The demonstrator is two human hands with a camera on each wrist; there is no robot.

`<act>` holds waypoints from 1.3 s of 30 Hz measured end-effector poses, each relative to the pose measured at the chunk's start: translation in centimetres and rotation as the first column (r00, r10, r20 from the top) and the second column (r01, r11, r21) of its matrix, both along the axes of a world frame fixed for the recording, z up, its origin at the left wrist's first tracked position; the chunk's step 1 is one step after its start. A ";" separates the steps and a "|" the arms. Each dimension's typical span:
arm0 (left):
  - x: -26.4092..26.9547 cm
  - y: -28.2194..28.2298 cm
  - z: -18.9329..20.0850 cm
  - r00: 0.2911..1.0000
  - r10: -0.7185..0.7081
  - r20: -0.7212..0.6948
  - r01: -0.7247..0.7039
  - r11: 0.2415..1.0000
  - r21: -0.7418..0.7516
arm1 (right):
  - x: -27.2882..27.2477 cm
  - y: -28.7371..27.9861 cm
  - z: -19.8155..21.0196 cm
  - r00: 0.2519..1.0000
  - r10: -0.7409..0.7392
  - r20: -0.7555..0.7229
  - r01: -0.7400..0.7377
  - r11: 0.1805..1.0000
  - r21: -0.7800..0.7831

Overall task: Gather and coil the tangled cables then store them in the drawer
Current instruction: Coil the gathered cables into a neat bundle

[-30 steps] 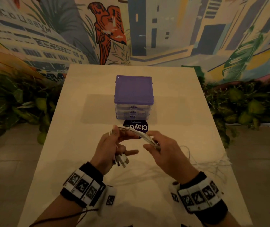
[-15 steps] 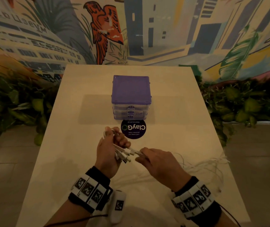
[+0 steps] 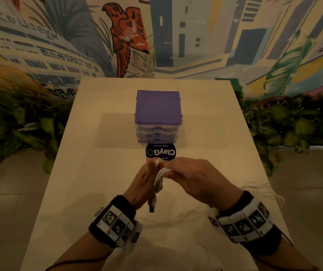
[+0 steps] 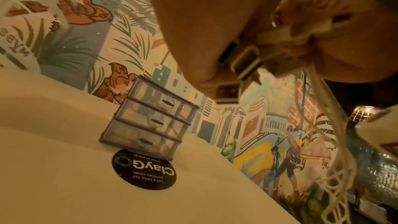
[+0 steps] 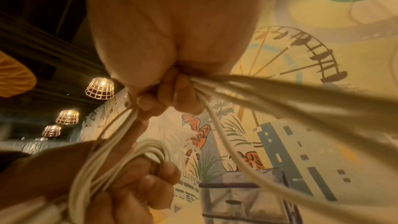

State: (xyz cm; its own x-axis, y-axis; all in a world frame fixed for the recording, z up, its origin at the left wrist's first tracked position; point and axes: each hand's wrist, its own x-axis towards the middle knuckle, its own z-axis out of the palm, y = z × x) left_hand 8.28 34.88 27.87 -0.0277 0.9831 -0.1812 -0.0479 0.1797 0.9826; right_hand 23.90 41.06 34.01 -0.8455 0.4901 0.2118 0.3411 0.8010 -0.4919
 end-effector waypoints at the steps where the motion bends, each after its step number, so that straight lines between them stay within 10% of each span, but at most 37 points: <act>1: 0.0 -0.1 -0.1 0.999 -0.001 0.052 0.004 0.999 -0.052 | -0.4 0.3 -0.3 0.999 -0.021 -0.028 0.020 0.999 -0.033; 12: -0.8 -1.1 0.6 0.967 -0.074 0.243 0.099 0.990 -0.095 | -2.0 -0.2 -3.6 0.922 -0.358 -0.144 0.318 0.916 -0.245; 19: -1.2 -1.3 -0.4 0.738 0.134 0.662 -0.063 0.990 -0.130 | -0.5 -0.7 -5.0 0.904 -0.411 -0.116 0.342 0.860 -0.379; 26: -1.0 -1.0 -1.0 0.870 0.330 0.367 -0.283 0.943 -0.176 | 0.2 -3.3 -5.1 0.923 -0.384 0.010 0.383 0.921 0.077; 39: -0.6 0.6 -0.1 0.596 0.476 0.647 -0.381 0.877 -0.293 | 0.6 -3.6 -5.6 0.912 -0.214 0.349 0.242 0.970 -0.037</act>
